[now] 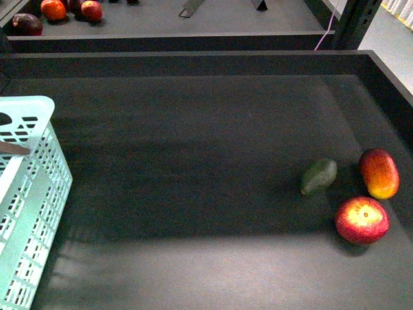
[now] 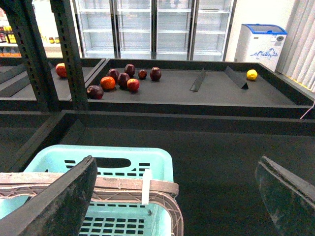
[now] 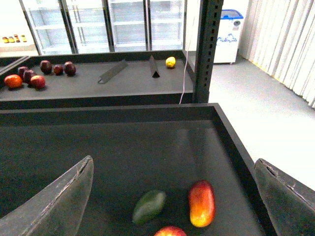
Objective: Pick apple with right arm and hold basket with left
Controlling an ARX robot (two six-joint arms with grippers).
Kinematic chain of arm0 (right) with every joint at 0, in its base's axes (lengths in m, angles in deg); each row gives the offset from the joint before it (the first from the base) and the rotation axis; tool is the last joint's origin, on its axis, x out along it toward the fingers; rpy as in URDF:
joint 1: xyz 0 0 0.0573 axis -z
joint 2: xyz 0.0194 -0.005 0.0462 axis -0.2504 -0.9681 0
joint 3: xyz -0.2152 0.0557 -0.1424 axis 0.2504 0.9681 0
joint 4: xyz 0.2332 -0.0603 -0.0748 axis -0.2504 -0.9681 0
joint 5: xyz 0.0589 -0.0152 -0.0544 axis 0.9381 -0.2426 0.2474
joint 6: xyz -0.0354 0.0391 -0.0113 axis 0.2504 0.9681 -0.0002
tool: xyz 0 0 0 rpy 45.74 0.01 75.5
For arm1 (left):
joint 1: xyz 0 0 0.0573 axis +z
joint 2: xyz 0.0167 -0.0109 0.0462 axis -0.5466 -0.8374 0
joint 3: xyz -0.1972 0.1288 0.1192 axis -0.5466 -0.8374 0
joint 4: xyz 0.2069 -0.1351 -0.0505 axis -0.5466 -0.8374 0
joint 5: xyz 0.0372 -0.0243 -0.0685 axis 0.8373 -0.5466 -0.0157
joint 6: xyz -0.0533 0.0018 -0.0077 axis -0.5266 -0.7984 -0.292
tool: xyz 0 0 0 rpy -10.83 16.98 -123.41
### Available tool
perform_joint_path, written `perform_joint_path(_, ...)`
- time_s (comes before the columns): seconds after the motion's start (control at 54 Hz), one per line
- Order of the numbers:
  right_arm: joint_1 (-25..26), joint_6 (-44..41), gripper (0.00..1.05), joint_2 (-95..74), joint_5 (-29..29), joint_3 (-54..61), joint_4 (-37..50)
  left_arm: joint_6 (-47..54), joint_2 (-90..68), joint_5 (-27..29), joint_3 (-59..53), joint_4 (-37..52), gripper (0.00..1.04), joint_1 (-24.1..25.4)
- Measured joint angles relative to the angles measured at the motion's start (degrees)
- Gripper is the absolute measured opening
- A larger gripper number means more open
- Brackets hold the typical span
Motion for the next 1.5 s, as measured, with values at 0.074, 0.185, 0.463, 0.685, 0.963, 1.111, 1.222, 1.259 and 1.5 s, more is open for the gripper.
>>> perform_joint_path(0.074,0.0,0.0,0.96,0.0,0.0,0.0,0.0,0.0,0.0,0.0,0.0,0.0,0.98,0.0)
perform_joint_path(0.185,0.0,0.0,0.96,0.0,0.0,0.0,0.0,0.0,0.0,0.0,0.0,0.0,0.98,0.0)
perform_joint_path(0.463,0.0,0.0,0.96,0.0,0.0,0.0,0.0,0.0,0.0,0.0,0.0,0.0,0.98,0.0)
perform_joint_path(0.685,0.0,0.0,0.96,0.0,0.0,0.0,0.0,0.0,0.0,0.0,0.0,0.0,0.98,0.0)
perform_joint_path(0.963,0.0,0.0,0.96,0.0,-0.1,0.0,0.0,-9.9,-10.5,22.9,6.3,-15.1,0.98,-6.7)
perform_joint_path(1.111,0.0,0.0,0.96,0.0,0.0,0.0,0.0,-20.5,-20.7,25.3,9.2,-12.7,0.98,-1.5)
perform_joint_path(1.222,0.0,0.0,0.96,0.0,0.0,0.0,0.0,-25.3,-28.3,18.6,12.0,-8.3,0.98,4.8)
perform_joint_path(1.259,0.0,0.0,0.96,0.0,0.0,0.0,0.0,-26.6,-30.6,16.7,12.7,-7.0,0.98,6.4)
perform_joint_path(1.5,0.0,0.0,0.96,0.0,0.0,0.0,0.0,-38.0,-49.4,3.8,18.0,4.8,0.98,18.7)
